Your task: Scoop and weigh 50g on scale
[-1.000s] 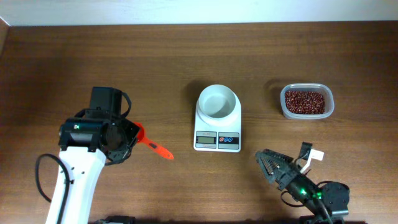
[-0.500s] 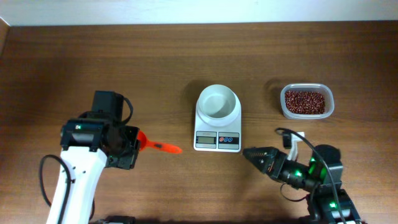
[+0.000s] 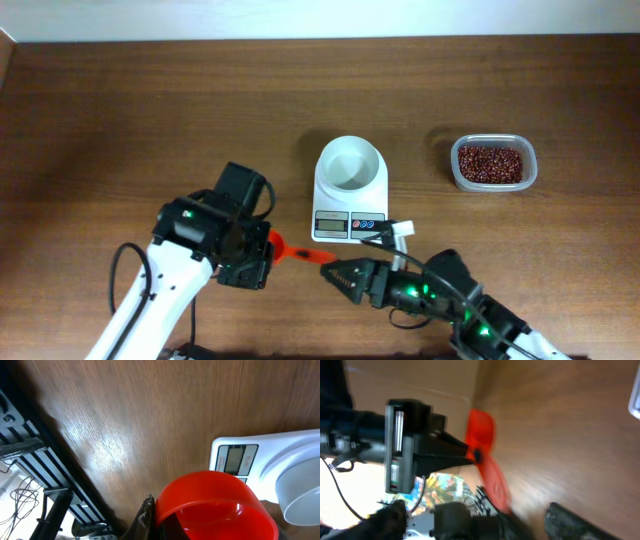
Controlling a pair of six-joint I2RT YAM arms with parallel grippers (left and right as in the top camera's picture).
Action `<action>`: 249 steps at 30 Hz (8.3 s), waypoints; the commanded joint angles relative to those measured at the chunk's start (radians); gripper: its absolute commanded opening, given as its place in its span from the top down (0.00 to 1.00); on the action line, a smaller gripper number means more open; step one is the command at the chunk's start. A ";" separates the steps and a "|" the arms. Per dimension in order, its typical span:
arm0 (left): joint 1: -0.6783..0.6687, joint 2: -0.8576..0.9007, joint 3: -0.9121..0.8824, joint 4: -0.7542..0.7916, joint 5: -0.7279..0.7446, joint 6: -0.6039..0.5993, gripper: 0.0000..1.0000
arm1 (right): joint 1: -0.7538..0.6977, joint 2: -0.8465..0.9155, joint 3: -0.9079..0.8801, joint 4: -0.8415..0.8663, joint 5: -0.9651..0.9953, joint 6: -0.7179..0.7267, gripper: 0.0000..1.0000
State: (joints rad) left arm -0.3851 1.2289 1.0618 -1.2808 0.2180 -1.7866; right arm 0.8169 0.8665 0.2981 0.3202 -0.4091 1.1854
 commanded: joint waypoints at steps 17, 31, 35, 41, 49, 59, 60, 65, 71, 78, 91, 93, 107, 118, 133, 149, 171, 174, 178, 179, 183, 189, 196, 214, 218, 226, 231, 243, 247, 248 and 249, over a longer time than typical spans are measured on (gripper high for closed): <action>-0.074 0.002 -0.002 -0.049 -0.018 -0.020 1.00 | 0.079 0.320 0.014 0.399 0.058 0.117 0.51; -0.074 0.002 -0.002 -0.048 -0.032 0.008 1.00 | 0.080 0.320 0.014 0.424 -0.035 0.117 0.69; -0.074 0.002 -0.002 -0.048 -0.042 0.008 1.00 | 0.080 0.320 0.014 0.423 -0.044 0.117 0.77; -0.075 0.002 -0.002 -0.049 -0.039 0.031 1.00 | 0.079 0.320 0.014 0.417 -0.047 0.117 0.88; -0.075 0.002 -0.002 -0.048 -0.039 0.053 0.90 | 0.079 0.320 0.014 0.411 -0.047 0.117 0.96; -0.074 0.001 0.000 -0.028 -0.039 0.115 0.57 | 0.079 0.320 0.014 0.269 -0.063 0.022 0.96; -0.066 0.001 0.008 0.011 -0.039 0.241 0.55 | 0.079 0.320 0.014 0.258 -0.062 0.010 0.96; 0.010 0.001 0.072 0.079 -0.043 0.590 0.40 | 0.078 0.284 0.014 0.251 -0.062 -0.061 0.96; 0.092 0.001 0.103 0.089 -0.042 0.795 0.01 | 0.029 0.188 0.015 0.093 -0.001 -0.161 0.96; 0.100 0.001 0.103 0.122 -0.055 0.865 0.01 | -0.021 -0.106 0.015 -0.118 0.026 -0.241 0.96; 0.090 0.002 0.100 0.107 -0.077 0.865 0.39 | -0.082 -0.410 0.032 -0.340 0.180 -0.559 0.96; 0.050 0.002 0.098 0.114 -0.125 0.865 0.64 | -0.122 -0.412 0.068 -0.340 0.186 -0.578 0.96; -0.386 0.113 0.097 0.319 -0.441 0.856 1.00 | -0.538 -0.412 0.321 -0.726 0.178 -0.580 0.96; -0.512 0.537 0.097 0.631 -0.472 0.699 1.00 | -0.538 -0.412 0.321 -0.781 0.182 -0.580 0.96; -0.511 0.655 0.097 0.735 -0.534 0.699 1.00 | -0.538 -0.412 0.321 -0.781 0.182 -0.580 0.96; -0.511 0.671 0.097 0.768 -0.541 0.699 1.00 | -0.537 -0.412 0.321 -0.781 0.182 -0.579 0.96; -0.507 0.709 0.098 0.743 -0.506 0.673 1.00 | -0.537 -0.412 0.321 -0.782 0.181 -0.579 0.96; -0.507 0.613 0.100 0.655 -0.457 0.674 1.00 | -0.537 -0.412 0.321 -0.799 0.177 -0.579 0.96; -0.509 0.386 0.100 0.536 -0.463 0.747 1.00 | -0.537 -0.412 0.321 -0.805 0.174 -0.579 0.96; -0.509 0.319 0.100 0.511 -0.478 0.787 1.00 | -0.537 -0.412 0.321 -0.805 0.174 -0.579 0.96; -0.508 0.094 0.100 0.380 -0.670 0.846 0.70 | -0.537 -0.412 0.321 -0.816 0.175 -0.580 0.96; -0.508 -0.074 0.100 0.146 -0.724 0.846 0.01 | -0.537 -0.412 0.321 -0.850 0.179 -0.580 0.96; -0.422 -0.097 0.103 0.135 -0.464 1.552 0.01 | -0.537 -0.412 0.321 -0.876 0.178 -0.579 0.96; -0.079 -0.174 0.141 0.205 -0.096 2.150 0.01 | -0.537 -0.412 0.321 -0.924 0.178 -0.577 0.96; 0.019 -0.174 0.141 0.206 0.053 2.256 0.01 | -0.537 -0.412 0.321 -0.924 0.174 -0.575 0.96; 0.022 -0.118 0.141 0.209 0.108 2.279 0.01 | -0.537 -0.412 0.321 -0.961 0.175 -0.576 0.96; 0.022 -0.082 0.141 0.210 0.074 2.279 0.01 | -0.537 -0.412 0.321 -0.979 0.175 -0.576 0.96; 0.022 -0.083 0.134 0.139 0.060 2.390 0.01 | -0.537 -0.412 0.321 -0.980 0.174 -0.576 0.96; 0.049 -0.083 0.102 0.143 0.068 2.412 0.01 | -0.537 -0.412 0.321 -0.980 0.175 -0.576 0.96; 0.055 -0.083 0.094 0.150 0.067 2.412 0.01 | -0.537 -0.412 0.321 -0.982 0.175 -0.576 0.96; 0.068 -0.083 0.086 0.165 0.072 2.413 0.01 | -0.537 -0.412 0.321 -0.983 0.175 -0.577 0.96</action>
State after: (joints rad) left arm -0.3424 1.1465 1.1748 -1.1362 0.2821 0.5926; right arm 0.2874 0.4599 0.6014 -0.6605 -0.2291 0.6170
